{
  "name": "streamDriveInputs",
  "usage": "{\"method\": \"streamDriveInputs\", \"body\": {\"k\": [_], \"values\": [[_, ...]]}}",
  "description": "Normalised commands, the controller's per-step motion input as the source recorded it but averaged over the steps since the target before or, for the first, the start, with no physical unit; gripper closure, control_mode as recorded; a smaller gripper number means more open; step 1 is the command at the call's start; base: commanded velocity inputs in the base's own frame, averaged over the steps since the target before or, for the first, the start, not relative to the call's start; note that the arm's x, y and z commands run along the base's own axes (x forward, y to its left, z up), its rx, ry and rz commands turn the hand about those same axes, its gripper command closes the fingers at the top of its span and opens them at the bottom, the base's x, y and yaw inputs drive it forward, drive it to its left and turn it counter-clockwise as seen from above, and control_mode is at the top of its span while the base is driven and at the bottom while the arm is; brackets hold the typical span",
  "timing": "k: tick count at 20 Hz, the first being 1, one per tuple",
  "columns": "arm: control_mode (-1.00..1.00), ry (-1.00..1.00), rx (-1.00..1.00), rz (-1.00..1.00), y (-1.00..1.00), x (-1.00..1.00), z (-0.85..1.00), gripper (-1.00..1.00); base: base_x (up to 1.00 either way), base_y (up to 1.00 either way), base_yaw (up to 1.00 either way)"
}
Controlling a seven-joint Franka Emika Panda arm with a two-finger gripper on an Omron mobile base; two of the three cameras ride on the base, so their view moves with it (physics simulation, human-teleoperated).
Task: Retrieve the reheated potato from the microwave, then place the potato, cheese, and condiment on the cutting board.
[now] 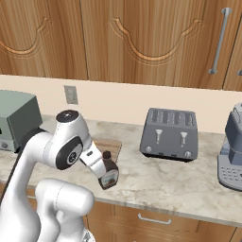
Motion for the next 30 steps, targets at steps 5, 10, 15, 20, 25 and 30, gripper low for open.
{"method": "streamDriveInputs", "body": {"k": [5,10,15,20,25,30], "values": [[-1.00,-0.01,0.00,-0.10,0.00,0.23,-0.24,-1.00,0.00,0.00,0.00],[-1.00,0.00,0.00,-0.02,-0.02,0.35,-0.27,-1.00,0.00,0.00,0.00],[-1.00,0.00,0.00,0.00,-0.15,0.28,-0.21,-1.00,0.00,0.00,0.00],[-1.00,0.00,0.00,0.00,-0.10,0.14,-0.20,-1.00,0.00,0.00,0.00],[-1.00,0.00,0.00,0.00,-0.07,0.09,-0.23,-1.00,0.00,0.00,0.00],[-1.00,-0.02,-0.01,0.00,-0.06,0.12,-0.12,-1.00,0.00,0.00,0.00]]}}
